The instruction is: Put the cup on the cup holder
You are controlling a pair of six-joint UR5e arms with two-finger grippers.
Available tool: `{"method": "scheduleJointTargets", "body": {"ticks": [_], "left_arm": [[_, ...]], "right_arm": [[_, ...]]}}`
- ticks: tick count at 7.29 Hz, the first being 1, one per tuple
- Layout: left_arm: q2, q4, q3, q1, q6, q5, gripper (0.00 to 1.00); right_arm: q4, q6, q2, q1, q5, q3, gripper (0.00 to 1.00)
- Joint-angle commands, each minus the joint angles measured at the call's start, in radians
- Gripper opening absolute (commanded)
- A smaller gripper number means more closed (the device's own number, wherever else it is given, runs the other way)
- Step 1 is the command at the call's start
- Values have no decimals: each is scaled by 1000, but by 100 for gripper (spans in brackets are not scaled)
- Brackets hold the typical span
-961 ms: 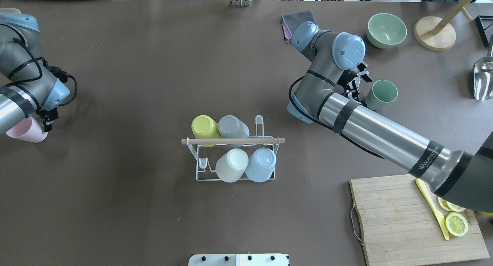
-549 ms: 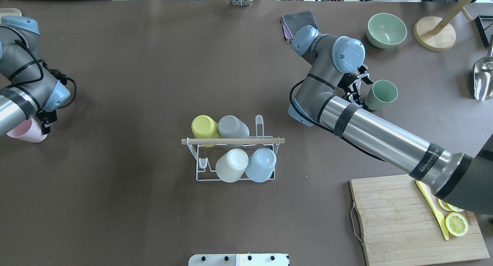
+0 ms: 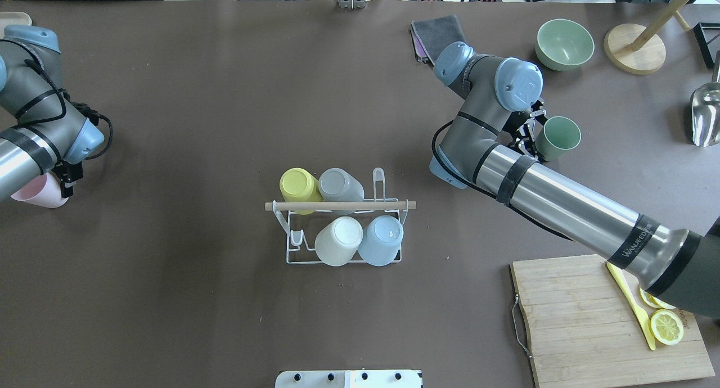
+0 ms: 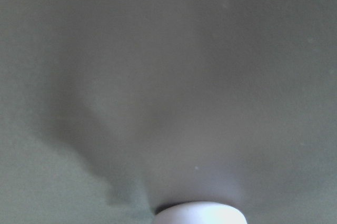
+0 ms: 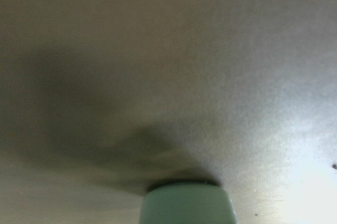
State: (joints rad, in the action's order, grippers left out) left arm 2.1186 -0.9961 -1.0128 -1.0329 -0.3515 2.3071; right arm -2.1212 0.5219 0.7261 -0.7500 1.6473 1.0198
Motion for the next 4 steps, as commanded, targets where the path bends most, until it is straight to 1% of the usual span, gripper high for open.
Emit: {"method": "scheduleJointTargets", "body": {"ticks": [1, 2, 3, 4], "left_arm": [[12, 42, -9, 0, -24, 0, 29], [12, 63, -26, -3, -24, 0, 13], [12, 92, -48, -9, -26, 0, 0], [12, 126, -65, -19, -64, 0, 0]], "right_arm": [[0, 1, 24, 0, -1, 22, 100], [0, 1, 32, 0, -1, 26, 100], [1, 0, 50, 1, -1, 46, 100], [3, 1, 68, 1, -3, 61, 100]]}}
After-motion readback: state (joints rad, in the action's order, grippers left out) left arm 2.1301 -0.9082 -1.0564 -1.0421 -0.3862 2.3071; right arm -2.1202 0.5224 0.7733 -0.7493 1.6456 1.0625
